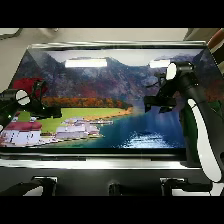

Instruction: Fold the shirts.

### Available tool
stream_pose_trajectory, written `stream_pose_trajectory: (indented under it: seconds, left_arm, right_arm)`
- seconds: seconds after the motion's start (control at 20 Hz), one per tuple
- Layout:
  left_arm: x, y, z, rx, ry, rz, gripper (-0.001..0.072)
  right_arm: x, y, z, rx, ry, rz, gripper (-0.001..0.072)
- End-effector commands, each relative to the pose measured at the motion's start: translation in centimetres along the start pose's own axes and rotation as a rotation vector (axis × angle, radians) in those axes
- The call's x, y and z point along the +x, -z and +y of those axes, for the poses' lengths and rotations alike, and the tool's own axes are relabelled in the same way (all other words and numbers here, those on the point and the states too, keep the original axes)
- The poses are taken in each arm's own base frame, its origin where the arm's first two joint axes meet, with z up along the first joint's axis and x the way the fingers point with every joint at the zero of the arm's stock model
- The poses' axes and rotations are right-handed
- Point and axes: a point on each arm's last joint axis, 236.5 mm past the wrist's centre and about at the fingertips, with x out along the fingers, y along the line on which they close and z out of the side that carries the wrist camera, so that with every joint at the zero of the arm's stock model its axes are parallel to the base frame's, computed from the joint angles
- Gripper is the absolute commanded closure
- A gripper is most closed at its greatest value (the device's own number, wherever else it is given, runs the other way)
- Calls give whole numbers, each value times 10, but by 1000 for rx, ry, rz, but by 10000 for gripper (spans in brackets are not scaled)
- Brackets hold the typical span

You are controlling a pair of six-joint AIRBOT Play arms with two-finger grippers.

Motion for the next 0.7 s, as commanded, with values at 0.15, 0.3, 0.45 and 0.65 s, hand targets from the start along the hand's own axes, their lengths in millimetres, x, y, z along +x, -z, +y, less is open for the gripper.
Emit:
stream_pose_trajectory:
  seconds: [0.15, 0.3, 0.45, 0.65]
  left_arm:
    - [0, 0, 0, 0, 1, 0, 135]
    - [0, 0, 0, 0, 1, 0, 135]
    - [0, 0, 0, 0, 1, 0, 135]
    - [0, -33, -4, -3, 19, -137, 135]
  right_arm:
    - [0, 0, 0, 0, 0, 0, 36]
    - [0, -3, 0, 0, -2, -12, 36]
    - [0, -14, 3, 0, -11, -57, 34]
    - [-7, -56, 12, 0, -52, -238, 33]
